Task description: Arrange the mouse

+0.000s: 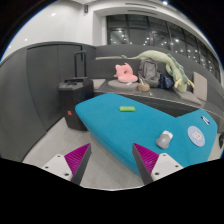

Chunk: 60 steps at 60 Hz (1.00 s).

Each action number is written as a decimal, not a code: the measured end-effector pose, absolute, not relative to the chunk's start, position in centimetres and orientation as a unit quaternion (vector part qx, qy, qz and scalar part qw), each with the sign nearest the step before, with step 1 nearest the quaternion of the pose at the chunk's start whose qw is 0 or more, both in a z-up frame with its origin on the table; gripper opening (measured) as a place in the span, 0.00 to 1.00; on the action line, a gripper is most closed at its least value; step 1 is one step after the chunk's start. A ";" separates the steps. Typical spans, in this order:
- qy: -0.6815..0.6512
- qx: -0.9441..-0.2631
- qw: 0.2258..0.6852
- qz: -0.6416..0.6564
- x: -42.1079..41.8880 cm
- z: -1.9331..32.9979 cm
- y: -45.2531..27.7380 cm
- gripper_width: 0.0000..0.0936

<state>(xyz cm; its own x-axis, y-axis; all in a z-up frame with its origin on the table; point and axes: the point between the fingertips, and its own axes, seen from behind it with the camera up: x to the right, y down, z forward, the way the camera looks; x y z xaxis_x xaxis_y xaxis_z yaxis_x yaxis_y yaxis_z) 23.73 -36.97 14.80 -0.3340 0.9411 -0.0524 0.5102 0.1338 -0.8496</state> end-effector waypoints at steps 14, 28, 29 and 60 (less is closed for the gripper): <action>-0.647 -0.593 0.296 0.378 20.3 12.7 -26.3 0.92; -0.607 -0.625 0.330 0.363 18.7 10.6 -18.7 0.92; -0.606 -0.625 0.332 0.363 18.5 10.4 -18.5 0.92; -0.601 -0.633 0.345 0.347 9.7 2.0 -16.6 0.92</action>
